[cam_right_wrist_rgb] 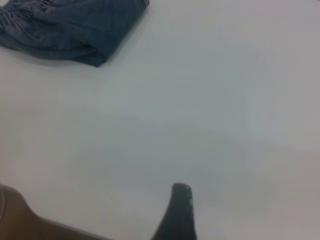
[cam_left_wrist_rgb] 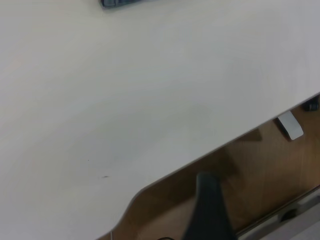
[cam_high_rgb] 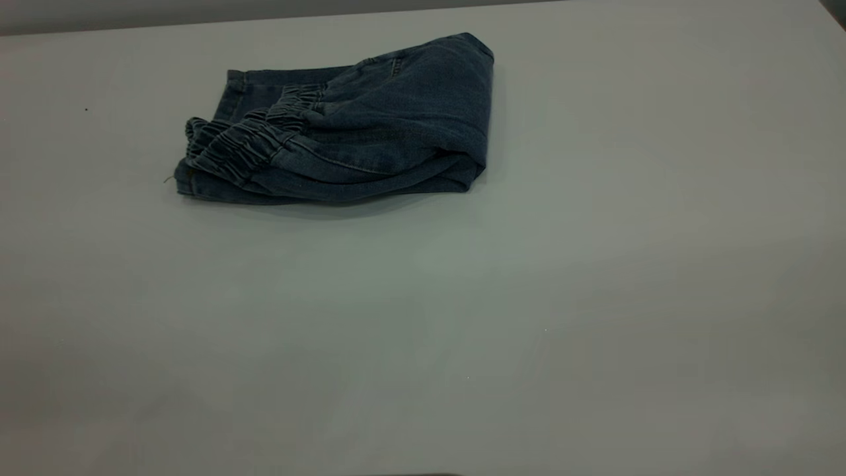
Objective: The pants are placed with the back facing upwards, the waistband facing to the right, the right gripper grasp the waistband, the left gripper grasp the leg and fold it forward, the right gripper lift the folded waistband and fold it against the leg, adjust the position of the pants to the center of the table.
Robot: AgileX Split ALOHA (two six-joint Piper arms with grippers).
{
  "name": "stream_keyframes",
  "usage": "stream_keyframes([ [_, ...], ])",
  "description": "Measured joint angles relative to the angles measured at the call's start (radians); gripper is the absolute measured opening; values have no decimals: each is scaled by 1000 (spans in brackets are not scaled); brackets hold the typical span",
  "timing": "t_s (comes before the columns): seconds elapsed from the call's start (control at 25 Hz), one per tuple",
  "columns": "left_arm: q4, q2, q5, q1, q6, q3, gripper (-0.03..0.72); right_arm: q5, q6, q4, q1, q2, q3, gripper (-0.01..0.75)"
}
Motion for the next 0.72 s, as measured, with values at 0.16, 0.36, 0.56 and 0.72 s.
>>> stream_keyframes([
  [0.16,0,-8,0,81,2,0,485,0,0,0,0,0,0,590],
  [0.36,0,-20,0,319,3,0,485,-1,0,-1,-4,0,0,587],
  [0.56,0,-105,0,451,3,0,485,-1,0,-1,-78,0,0,580],
  [0.72,0,-169,0,480,3,0,485,-1,0,-1,-141,0,0,579],
])
